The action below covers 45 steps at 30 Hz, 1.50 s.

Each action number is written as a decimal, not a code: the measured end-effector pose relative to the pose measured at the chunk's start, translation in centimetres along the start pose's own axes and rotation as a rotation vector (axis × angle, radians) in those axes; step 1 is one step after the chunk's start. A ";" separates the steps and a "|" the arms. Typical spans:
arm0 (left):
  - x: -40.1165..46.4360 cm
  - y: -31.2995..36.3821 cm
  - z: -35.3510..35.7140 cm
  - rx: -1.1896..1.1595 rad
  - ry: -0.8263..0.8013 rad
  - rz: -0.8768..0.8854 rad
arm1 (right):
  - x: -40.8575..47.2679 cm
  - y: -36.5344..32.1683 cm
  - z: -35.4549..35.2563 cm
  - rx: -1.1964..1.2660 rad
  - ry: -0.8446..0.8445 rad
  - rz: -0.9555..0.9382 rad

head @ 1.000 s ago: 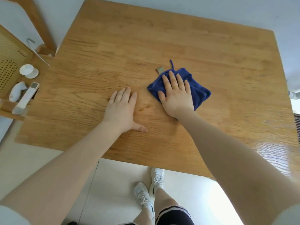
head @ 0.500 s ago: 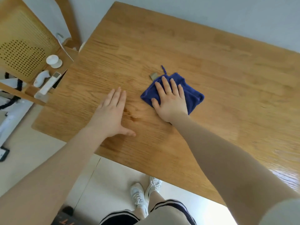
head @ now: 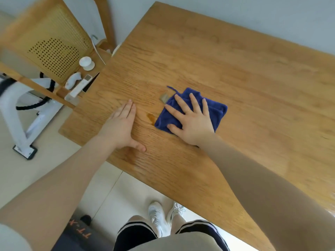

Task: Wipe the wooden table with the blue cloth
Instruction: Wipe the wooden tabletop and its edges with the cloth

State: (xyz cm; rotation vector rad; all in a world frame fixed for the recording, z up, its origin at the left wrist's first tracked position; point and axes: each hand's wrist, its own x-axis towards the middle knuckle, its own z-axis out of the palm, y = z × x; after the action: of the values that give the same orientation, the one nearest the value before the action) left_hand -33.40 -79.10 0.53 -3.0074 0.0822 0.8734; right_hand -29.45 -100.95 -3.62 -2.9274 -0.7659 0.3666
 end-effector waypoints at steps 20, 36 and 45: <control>0.1 -3.8 -1.3 0.063 0.019 0.211 | 3.1 -7.8 0.6 0.057 0.075 0.318; 4.4 -12.0 -3.2 0.152 0.015 0.366 | 7.4 -11.6 0.6 0.077 0.124 0.468; 7.4 -14.8 -4.3 0.323 0.026 0.584 | 6.3 -15.6 1.7 0.038 0.125 0.292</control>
State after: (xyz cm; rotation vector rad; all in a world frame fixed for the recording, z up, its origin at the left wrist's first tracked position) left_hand -24.06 -64.82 0.04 -2.7047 1.0315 0.7443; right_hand -31.91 -84.26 -4.24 -2.9929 -0.3111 0.2134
